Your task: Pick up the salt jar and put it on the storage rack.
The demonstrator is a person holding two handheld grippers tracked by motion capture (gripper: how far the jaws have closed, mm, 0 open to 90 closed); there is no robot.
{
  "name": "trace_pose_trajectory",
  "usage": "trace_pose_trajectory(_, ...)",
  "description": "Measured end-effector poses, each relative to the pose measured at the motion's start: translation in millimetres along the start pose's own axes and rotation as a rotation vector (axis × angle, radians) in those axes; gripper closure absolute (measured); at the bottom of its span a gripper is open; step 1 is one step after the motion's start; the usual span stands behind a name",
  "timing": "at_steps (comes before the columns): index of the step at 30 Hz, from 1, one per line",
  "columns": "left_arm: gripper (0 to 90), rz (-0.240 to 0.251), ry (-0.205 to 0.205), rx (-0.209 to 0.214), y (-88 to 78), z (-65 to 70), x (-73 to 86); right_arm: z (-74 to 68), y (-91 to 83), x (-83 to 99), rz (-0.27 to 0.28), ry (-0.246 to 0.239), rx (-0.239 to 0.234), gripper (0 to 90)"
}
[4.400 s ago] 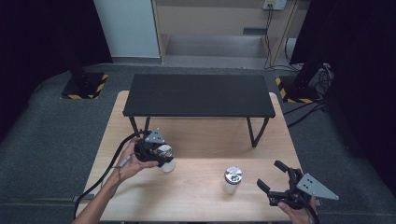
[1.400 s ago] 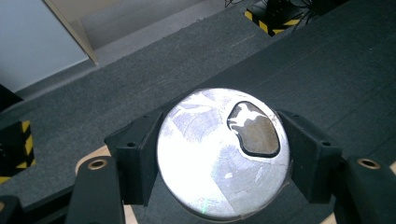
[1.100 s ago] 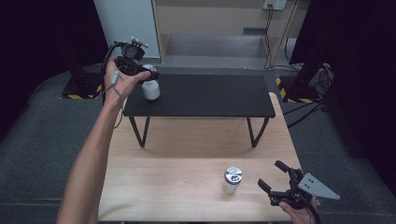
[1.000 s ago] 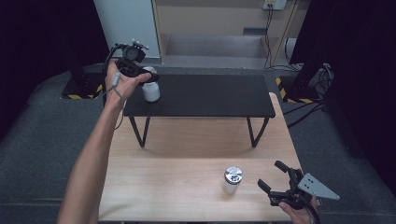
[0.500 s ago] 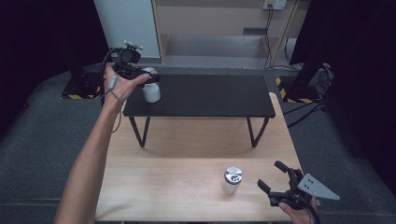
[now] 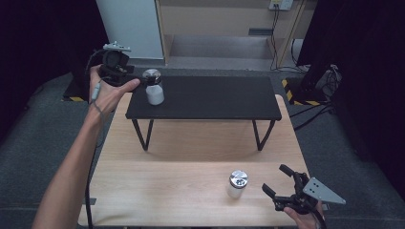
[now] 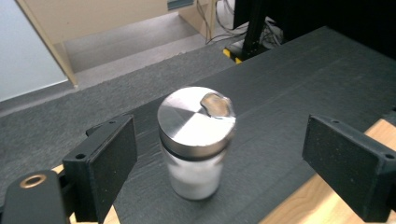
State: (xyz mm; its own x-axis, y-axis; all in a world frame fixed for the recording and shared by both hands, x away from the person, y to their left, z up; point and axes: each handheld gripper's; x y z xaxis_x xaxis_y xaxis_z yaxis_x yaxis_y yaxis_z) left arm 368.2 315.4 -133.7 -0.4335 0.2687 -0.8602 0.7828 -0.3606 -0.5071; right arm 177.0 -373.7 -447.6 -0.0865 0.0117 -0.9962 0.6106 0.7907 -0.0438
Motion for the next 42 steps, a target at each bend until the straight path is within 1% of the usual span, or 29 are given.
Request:
trace_pose_trajectory(4, 8.1, 0.019, 0.017, 0.024, -16.3, 0.9, 5.4, 0.1, 0.4, 0.2, 0.000, 0.002, 0.001, 4.9)
trace_pose_trajectory(7, 7.4, 0.038, 0.046, 0.047, -29.2, 2.5, 11.2, 0.0, 0.9, 0.0, -0.002, -0.002, -0.001, 4.9)
trace_pose_trajectory(11, 7.1, 0.074, 0.065, 0.080, -43.1, 4.3, 23.1, -0.7, 1.3, -0.3, -0.002, -0.003, -0.003, 4.9)
trace_pose_trajectory(13, 7.1, 0.093, 0.064, 0.105, -48.9, 3.9, 30.8, -0.8, 1.5, -0.2, -0.002, -0.002, -0.003, 4.9)
trace_pose_trajectory(17, 7.1, 0.116, 0.075, 0.124, -57.5, 5.9, 42.8, -0.9, 1.8, -0.1, -0.003, -0.003, -0.002, 4.9)
trace_pose_trajectory(20, 7.1, 0.141, 0.061, 0.142, -61.5, 6.6, 57.8, -1.1, 2.0, -0.1, -0.003, -0.005, -0.003, 4.9)
trace_pose_trajectory(23, 6.9, 0.156, 0.040, 0.147, -63.3, 6.5, 72.6, -1.1, 2.3, 0.2, -0.004, -0.002, -0.002, 4.9)
trace_pose_trajectory(25, 6.9, 0.175, 0.010, 0.155, -62.4, 4.9, 87.2, -1.4, 2.5, 0.1, -0.005, -0.001, -0.003, 4.9)
trace_pose_trajectory(27, 6.8, 0.180, -0.013, 0.149, -60.6, 4.1, 97.5, -1.7, 3.0, 0.0, -0.006, 0.001, -0.004, 5.0)
trace_pose_trajectory(28, 6.3, 0.185, -0.023, 0.156, -58.6, 2.2, 104.5, -1.6, 3.3, 0.0, -0.007, 0.002, -0.004, 5.0)
trace_pose_trajectory(30, 6.3, 0.196, -0.014, 0.148, -56.8, 2.5, 113.2, -1.8, 3.9, 0.0, -0.009, 0.003, -0.004, 5.0)
trace_pose_trajectory(32, 6.3, 0.211, -0.013, 0.153, -53.9, 1.7, 123.2, -1.7, 4.4, 0.2, -0.010, 0.001, -0.004, 5.0)
trace_pose_trajectory(35, 6.3, 0.238, 0.002, 0.150, -51.5, 4.4, 137.2, -1.7, 4.7, 0.2, -0.012, 0.001, -0.003, 5.0)
trace_pose_trajectory(36, 6.3, 0.255, 0.005, 0.153, -51.3, 5.3, 143.2, -1.8, 4.7, 0.2, -0.012, 0.001, -0.003, 5.0)
trace_pose_trajectory(38, 6.4, 0.276, 0.023, 0.160, -50.3, 7.1, 153.4, -2.1, 4.4, 0.4, -0.010, 0.002, -0.001, 5.0)
trace_pose_trajectory(39, 6.4, 0.278, 0.036, 0.153, -49.8, 9.6, 157.3, -2.2, 4.3, 0.5, -0.011, 0.004, -0.001, 5.0)
trace_pose_trajectory(41, 6.4, 0.267, 0.070, 0.142, -48.2, 13.7, 162.4, -2.1, 4.6, 0.2, -0.017, 0.006, -0.003, 5.0)
trace_pose_trajectory(42, 6.3, 0.264, 0.080, 0.139, -47.3, 16.0, 165.4, -2.2, 4.8, 0.2, -0.018, 0.006, -0.003, 5.0)
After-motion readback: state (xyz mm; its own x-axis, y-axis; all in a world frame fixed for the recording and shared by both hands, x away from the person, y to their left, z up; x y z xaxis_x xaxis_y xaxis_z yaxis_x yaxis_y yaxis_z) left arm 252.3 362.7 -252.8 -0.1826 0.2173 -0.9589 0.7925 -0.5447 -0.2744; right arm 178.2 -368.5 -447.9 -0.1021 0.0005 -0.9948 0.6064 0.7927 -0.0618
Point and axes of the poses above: each handheld gripper's, and its own axes: y roughly forward along the jaws, x roughly out of its underside, z roughly to its right, and after that the axes turned 8 degrees about -x, right-handed
